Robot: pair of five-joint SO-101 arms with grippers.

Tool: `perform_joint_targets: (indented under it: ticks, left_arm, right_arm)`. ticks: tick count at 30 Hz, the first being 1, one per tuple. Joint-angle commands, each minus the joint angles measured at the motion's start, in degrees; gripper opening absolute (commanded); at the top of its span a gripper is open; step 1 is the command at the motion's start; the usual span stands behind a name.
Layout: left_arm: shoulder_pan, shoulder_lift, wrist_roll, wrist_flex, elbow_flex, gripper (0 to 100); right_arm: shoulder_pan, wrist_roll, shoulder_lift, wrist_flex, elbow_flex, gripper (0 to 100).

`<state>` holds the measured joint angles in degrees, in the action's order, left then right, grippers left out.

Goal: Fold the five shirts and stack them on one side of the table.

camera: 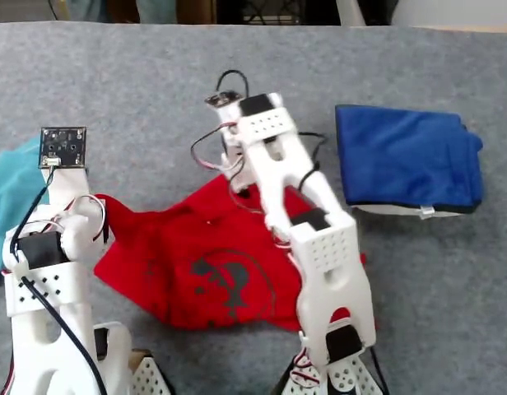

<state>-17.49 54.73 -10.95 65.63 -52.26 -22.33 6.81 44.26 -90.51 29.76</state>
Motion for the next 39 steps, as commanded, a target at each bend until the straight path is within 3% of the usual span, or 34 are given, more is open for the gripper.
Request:
perform_joint_targets:
  ticks: [1, 6, 15, 23, 29, 31, 36, 39]
  left_arm:
    - [-0.31, 0.0, 0.18, 0.09, 0.22, 3]
    - [-0.31, 0.0, 0.09, 0.09, 0.22, 3]
    - [-0.04, 0.0, 0.35, 0.09, 0.22, 3]
    - [-0.04, -0.09, 0.35, 0.09, 0.22, 3]
    - [-0.04, -0.09, 0.35, 0.09, 0.22, 3]
    - [-0.04, -0.09, 0.35, 0.09, 0.13, 3]
    - [-0.13, 0.26, 0.26, 0.0, -0.84, 3]
    - [-0.04, 0.09, 0.35, 0.09, -1.01, 3]
  right_arm:
    - [-1.32, -2.11, -0.04, 2.37, 0.4, 4.9]
    - [-0.26, -2.11, 0.04, 1.49, 2.68, 1.8]
    - [0.97, -1.76, 0.48, -5.63, 20.79, 1.6]
    - [0.26, -1.32, 2.86, 12.22, 22.37, 1.6]
    - [-2.81, 6.59, 9.1, 22.68, 22.46, 2.9]
    - [-2.99, 5.89, 9.71, 23.47, 22.46, 10.1]
    - [0.0, 0.44, 8.4, 19.25, 25.8, 39.7]
    - [1.49, 3.87, 6.99, 9.58, 29.58, 43.3]
